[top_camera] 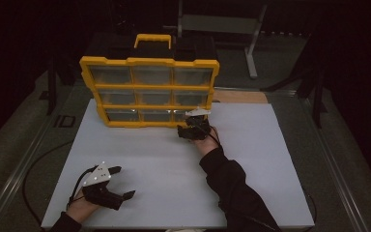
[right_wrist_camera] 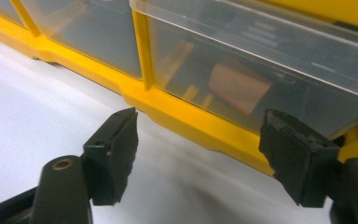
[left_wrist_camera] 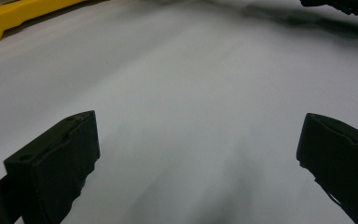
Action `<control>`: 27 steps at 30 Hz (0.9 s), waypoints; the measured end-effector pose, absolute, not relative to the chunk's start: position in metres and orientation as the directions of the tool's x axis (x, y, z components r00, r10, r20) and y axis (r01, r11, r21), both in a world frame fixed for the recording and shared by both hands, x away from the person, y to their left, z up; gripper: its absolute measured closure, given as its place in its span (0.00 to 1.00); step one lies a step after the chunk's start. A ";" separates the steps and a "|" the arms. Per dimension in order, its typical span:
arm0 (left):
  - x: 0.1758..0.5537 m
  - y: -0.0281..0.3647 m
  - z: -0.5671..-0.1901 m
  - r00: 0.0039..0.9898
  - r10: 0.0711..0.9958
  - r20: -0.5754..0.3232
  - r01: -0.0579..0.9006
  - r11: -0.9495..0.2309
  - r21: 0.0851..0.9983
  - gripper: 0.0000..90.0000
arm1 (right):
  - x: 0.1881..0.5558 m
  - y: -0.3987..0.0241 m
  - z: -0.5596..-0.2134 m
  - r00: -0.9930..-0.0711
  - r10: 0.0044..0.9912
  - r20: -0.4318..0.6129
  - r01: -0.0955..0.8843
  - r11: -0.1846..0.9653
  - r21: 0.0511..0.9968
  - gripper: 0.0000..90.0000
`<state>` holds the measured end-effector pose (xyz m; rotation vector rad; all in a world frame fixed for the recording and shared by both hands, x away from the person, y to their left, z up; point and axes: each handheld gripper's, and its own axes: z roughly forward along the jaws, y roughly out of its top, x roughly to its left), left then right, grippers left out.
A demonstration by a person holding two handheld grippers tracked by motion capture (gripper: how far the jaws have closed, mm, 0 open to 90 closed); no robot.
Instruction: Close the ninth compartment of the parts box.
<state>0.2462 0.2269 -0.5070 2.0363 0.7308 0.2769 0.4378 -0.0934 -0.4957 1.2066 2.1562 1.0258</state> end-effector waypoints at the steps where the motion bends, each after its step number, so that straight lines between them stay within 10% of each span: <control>1: 0.246 0.227 -0.507 0.798 0.596 -0.089 0.388 -0.395 0.833 0.00 | 0.438 -0.093 -0.495 -0.508 0.861 -0.034 0.518 0.336 0.787 0.27; 9: 0.246 0.227 -0.507 0.798 0.595 -0.089 0.386 -0.393 0.834 0.00 | 0.436 -0.091 -0.494 -0.530 0.848 -0.010 0.530 0.340 0.777 0.11; 27: 0.248 0.228 -0.507 0.797 0.596 -0.096 0.391 -0.389 0.834 0.00 | 0.436 -0.095 -0.493 -0.702 0.712 0.033 0.426 0.382 0.820 0.10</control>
